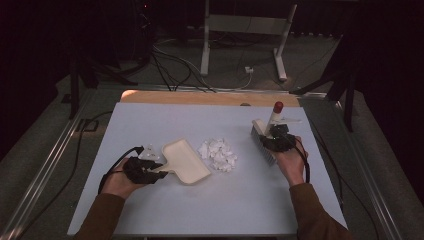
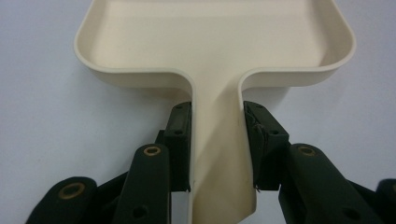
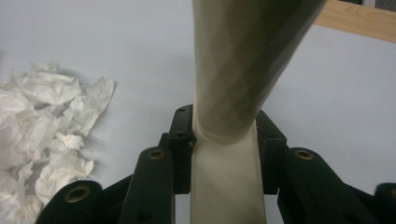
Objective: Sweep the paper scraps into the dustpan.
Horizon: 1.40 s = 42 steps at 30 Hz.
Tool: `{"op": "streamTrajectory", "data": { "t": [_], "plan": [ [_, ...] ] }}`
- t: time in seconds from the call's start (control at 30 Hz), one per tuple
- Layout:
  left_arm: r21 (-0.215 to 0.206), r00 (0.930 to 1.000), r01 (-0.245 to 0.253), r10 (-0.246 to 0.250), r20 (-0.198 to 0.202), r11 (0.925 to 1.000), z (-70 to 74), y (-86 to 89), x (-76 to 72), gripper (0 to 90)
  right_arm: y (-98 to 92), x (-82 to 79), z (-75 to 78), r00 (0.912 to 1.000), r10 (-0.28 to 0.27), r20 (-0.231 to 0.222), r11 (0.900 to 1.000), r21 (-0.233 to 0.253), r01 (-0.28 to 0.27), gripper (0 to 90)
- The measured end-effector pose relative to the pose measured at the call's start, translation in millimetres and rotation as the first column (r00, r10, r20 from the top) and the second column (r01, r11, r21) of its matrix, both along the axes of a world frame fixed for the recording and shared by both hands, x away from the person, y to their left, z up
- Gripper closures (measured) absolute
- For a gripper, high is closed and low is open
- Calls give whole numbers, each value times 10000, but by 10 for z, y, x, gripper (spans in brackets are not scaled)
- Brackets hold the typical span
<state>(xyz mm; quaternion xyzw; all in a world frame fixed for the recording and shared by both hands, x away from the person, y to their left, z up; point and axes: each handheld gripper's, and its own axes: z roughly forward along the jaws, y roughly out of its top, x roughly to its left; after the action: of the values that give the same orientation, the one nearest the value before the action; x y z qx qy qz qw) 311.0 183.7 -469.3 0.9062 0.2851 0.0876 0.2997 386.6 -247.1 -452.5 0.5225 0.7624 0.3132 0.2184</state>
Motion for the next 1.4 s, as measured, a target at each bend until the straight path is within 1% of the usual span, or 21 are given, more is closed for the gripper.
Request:
{"op": "streamTrajectory", "data": {
  "t": [0.13, 0.3, 0.37, 0.57, 0.7, 0.8, 0.9, 1.03, 1.17, 1.4],
  "plan": [
    [29, 9999, 94, -94, -98, 10000, -20, -17, 17, 665, 69, 57, 16, 9999, 142, 9, 9999, 20, -143, 666],
    [41, 9997, 201, -201, -154, 9998, -34, -33, 28, 665, 178, 104, 28, 9994, 332, -5, 9994, -126, -332, 667],
    [18, 9995, 249, -248, -210, 9997, -38, -38, 30, 665, 214, 124, 16, 9992, 401, -14, 9991, -170, -401, 667],
    [38, 9988, 382, -381, -296, 9993, -51, -50, 46, 665, 315, 170, -31, 9980, 616, -107, 9981, -57, -617, 667],
    [41, 9982, 487, -485, -343, 9988, -56, -68, 55, 665, 392, 178, -28, 9967, 810, -75, 9967, 15, -810, 666],
    [94, 9976, 593, -589, -355, 9982, -56, -89, 63, 664, 452, 187, -21, 9948, 1022, -5, 9947, -74, -1022, 667],
    [44, 9977, 583, -581, -363, 9983, -55, -101, 70, 664, 506, 198, -22, 9931, 1171, 25, 9931, -96, -1171, 666],
    [111, 9972, 643, -639, -391, 9979, -67, -106, 82, 664, 566, 215, -47, 9922, 1242, -71, 9922, -109, -1242, 666],
    [85, 9974, 604, -600, -397, 9981, -69, -105, 88, 664, 630, 211, -82, 9902, 1386, -188, 9902, -136, -1389, 666],
    [100, 9972, 635, -631, -403, 9979, -79, -117, 106, 664, 738, 182, -95, 9862, 1647, -163, 9861, -204, -1650, 666]
  ]
}}
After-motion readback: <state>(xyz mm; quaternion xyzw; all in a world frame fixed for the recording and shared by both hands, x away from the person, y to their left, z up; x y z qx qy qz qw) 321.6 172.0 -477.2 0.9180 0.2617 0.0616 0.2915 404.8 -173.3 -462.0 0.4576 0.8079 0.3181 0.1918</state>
